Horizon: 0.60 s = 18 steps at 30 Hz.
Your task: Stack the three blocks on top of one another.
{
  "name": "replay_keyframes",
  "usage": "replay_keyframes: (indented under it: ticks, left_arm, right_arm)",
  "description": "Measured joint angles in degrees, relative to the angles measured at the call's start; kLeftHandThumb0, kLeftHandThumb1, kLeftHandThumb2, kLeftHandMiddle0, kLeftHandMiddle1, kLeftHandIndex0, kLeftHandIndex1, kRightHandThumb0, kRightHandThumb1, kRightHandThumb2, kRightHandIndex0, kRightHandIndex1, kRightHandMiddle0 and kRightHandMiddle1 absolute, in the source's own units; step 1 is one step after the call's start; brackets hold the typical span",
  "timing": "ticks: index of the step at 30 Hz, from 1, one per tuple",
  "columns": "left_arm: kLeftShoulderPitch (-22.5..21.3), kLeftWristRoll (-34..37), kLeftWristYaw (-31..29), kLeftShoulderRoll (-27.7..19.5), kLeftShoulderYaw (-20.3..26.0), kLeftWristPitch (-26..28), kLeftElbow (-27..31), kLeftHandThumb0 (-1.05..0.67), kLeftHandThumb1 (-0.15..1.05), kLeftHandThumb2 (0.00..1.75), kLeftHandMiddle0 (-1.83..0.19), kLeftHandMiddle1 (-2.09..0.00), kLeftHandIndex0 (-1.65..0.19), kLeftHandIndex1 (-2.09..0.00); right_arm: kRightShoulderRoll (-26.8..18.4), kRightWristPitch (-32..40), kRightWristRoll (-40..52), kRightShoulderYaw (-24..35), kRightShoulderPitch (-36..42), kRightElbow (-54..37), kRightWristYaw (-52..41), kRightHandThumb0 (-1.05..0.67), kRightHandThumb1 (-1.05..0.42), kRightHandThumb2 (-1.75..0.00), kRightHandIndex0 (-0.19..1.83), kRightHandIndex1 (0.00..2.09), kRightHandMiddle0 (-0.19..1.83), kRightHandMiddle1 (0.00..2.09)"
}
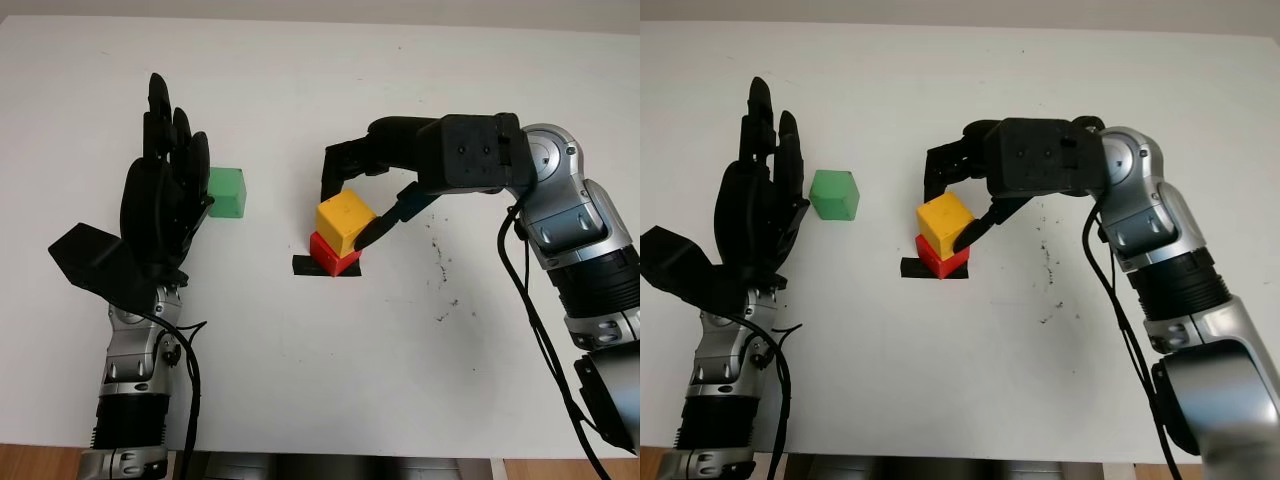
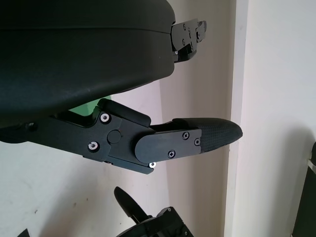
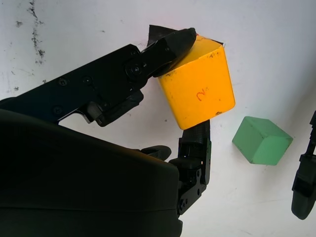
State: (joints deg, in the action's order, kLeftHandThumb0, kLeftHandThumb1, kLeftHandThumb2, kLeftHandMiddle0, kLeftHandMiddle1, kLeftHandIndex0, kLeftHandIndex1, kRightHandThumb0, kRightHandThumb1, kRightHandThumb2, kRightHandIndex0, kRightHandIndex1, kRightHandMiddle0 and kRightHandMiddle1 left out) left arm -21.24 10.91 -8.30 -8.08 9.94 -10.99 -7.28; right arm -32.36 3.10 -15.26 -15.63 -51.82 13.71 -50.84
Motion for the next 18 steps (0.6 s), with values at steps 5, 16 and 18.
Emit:
replay_keyframes:
  ticks: [5, 16, 18]
  left_arm:
    - [0.0, 0.2, -0.1, 0.0, 0.0, 0.1, 0.0, -0.71, 1.05, 0.5, 0.19, -0.01, 0.19, 0.0]
    - [0.0, 0.7, -0.2, 0.0, 0.0, 0.6, 0.0, -0.71, 1.05, 0.51, 0.19, 0.0, 0.19, 0.0]
    - [0.0, 0.7, -0.3, 0.0, 0.0, 0.6, 0.0, -0.71, 1.05, 0.51, 0.19, 0.0, 0.19, 0.0]
  right_arm:
    - [0.2, -0.1, 0.5, 0.0, 0.0, 0.0, -0.2, -0.5, -0.92, -0.05, 0.37, 0.05, 0.38, 1.53]
    - [0.8, -1.3, 0.9, 0.0, 0.0, 0.8, -0.2, -0.53, -0.93, -0.06, 0.35, 0.04, 0.38, 1.53]
    - [0.8, -1.3, 0.8, 0.0, 0.0, 0.9, -0.2, -0.52, -0.93, -0.06, 0.34, 0.03, 0.37, 1.54]
